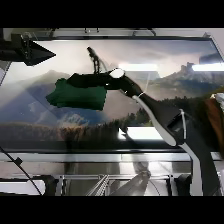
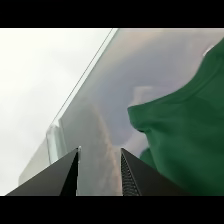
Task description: Fold the shirts.
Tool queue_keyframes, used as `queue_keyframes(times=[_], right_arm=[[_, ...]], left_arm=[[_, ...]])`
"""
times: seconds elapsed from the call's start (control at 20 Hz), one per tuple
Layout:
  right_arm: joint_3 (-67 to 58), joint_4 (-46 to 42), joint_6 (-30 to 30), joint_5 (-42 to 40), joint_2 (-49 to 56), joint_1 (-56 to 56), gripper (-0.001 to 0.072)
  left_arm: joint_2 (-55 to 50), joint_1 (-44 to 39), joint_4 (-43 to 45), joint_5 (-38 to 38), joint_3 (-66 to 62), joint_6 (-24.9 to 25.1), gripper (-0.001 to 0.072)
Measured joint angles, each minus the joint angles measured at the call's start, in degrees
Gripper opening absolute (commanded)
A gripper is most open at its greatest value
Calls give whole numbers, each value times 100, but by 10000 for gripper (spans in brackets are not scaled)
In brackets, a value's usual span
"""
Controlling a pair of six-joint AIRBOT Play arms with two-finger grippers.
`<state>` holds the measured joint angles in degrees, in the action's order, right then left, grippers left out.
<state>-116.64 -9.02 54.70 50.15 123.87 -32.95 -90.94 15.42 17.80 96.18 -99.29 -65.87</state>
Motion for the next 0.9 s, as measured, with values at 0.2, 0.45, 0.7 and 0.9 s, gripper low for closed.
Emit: queue_keyframes(times=[0.2,0.45,0.7,0.9], right_arm=[[468,-584,802,1427,-426,907,357],[1237,-1198,1759,1740,-540,1475,519],[1521,-1694,2597,1462,-236,1545,576],[1565,-1801,2887,1152,-57,1290,576]], left_arm=[[2,4,4,256,35,149,26],[2,-7,9,372,46,280,26],[2,-28,11,400,46,317,26],[2,-28,11,396,46,339,26]])
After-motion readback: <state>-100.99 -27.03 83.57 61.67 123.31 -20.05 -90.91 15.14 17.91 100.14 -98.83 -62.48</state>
